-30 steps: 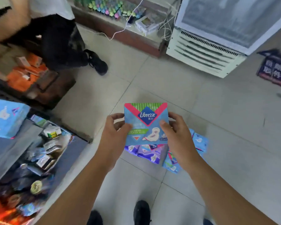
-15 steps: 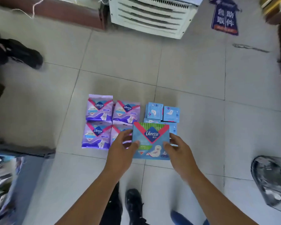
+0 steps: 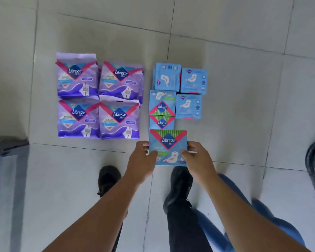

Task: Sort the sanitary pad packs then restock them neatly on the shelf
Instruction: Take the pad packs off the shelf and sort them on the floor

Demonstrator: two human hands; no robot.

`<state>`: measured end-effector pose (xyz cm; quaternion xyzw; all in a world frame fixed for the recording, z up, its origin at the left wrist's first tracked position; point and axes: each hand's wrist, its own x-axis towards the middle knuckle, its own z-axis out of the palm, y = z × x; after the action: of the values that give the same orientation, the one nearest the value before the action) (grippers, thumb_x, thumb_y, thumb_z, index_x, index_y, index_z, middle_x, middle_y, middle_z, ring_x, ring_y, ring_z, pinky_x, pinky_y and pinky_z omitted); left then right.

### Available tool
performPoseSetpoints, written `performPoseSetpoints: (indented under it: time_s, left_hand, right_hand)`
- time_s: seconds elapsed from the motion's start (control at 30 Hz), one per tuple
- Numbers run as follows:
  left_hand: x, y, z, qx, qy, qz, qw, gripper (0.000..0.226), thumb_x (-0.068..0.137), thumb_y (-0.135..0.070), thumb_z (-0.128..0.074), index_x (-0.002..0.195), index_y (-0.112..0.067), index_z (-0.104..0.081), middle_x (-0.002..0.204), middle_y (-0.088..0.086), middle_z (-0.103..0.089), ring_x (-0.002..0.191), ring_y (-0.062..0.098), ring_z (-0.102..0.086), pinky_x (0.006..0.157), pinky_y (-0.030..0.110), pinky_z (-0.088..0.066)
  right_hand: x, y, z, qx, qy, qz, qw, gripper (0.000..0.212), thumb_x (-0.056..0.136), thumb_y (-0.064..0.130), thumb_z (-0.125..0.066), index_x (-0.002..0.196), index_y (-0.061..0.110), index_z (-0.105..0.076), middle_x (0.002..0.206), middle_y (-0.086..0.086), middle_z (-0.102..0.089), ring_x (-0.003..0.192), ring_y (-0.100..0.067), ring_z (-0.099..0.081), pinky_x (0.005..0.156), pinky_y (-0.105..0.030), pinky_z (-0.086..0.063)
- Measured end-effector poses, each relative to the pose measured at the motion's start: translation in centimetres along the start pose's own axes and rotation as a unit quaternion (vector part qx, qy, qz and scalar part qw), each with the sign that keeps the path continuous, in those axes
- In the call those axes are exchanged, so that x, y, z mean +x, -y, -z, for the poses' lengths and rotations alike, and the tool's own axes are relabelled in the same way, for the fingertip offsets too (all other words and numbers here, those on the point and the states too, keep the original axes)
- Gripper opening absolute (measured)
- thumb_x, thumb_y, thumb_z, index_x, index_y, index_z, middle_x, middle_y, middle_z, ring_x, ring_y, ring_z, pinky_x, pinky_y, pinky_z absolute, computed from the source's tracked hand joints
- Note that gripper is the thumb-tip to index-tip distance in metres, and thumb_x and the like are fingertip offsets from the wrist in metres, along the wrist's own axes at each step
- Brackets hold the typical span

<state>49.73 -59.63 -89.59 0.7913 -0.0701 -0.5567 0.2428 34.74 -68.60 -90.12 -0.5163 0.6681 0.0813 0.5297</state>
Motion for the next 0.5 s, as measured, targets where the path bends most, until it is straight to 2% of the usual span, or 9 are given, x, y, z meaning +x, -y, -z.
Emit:
performPoseSetpoints:
  time_s: [0.07,0.2,0.27,0.33,0.43,0.5]
  left_hand:
    - [2.9,0.5,-1.3,0.017,-0.002,0.007,1.000,0.031,0.089,-0.029,-0.057,0.116,-0.015,-0.052,0.113,0.001,-0.065,0.097,0.015,-0.063,0.066,0.020,-0.044]
    - [10.4,3.7,-5.4,0.059,-0.030,-0.011,0.998,0.028,0.088,-0.017,-0.054,0.115,-0.010,-0.057,0.112,0.007,-0.065,0.101,0.025,-0.061,0.077,0.030,-0.046]
    - [12.8,4.6,-6.6,0.067,-0.040,-0.019,0.997,0.025,0.088,-0.014,-0.054,0.112,-0.009,-0.058,0.108,0.005,-0.064,0.097,0.023,-0.060,0.072,0.022,-0.043]
    - [14.2,4.9,-7.4,0.064,-0.051,-0.035,0.996,0.021,0.088,-0.012,-0.054,0.108,-0.008,-0.059,0.101,0.003,-0.063,0.089,0.020,-0.058,0.057,0.010,-0.036]
    - [15.2,5.0,-7.8,0.050,-0.047,-0.040,0.997,0.025,0.089,-0.008,-0.052,0.114,-0.011,-0.055,0.100,-0.002,-0.057,0.085,0.017,-0.054,0.053,0.005,-0.035]
    - [15.3,5.2,-7.8,0.045,-0.039,-0.041,0.997,0.027,0.090,-0.005,-0.051,0.116,-0.012,-0.052,0.101,-0.002,-0.057,0.081,0.014,-0.053,0.050,0.001,-0.035]
  right_hand:
    - [3.0,-0.9,-0.8,-0.022,0.003,0.019,1.000,0.026,0.094,0.019,-0.057,0.120,0.017,-0.056,0.114,0.001,-0.063,0.085,-0.009,-0.062,0.063,-0.013,-0.044]
    - [10.6,-4.9,-4.3,-0.031,0.012,0.023,0.999,0.028,0.094,0.019,-0.055,0.121,0.014,-0.057,0.116,-0.002,-0.062,0.094,-0.016,-0.061,0.065,-0.019,-0.043]
    - [13.0,-5.9,-5.6,-0.038,0.021,0.029,0.999,0.026,0.093,0.016,-0.054,0.118,0.014,-0.059,0.113,-0.002,-0.064,0.094,-0.017,-0.061,0.063,-0.017,-0.042]
    - [14.8,-6.4,-6.6,-0.036,0.022,0.037,0.998,0.027,0.091,0.014,-0.053,0.116,0.015,-0.061,0.113,-0.002,-0.066,0.097,-0.020,-0.062,0.062,-0.016,-0.040]
    - [16.0,-6.7,-7.5,-0.042,0.030,0.046,0.998,0.031,0.092,0.016,-0.052,0.122,0.016,-0.057,0.120,-0.001,-0.064,0.104,-0.016,-0.061,0.058,-0.006,-0.037]
    - [16.3,-6.7,-7.7,-0.039,0.031,0.047,0.998,0.031,0.094,0.016,-0.051,0.125,0.017,-0.054,0.124,-0.001,-0.064,0.100,-0.012,-0.059,0.055,-0.004,-0.038]
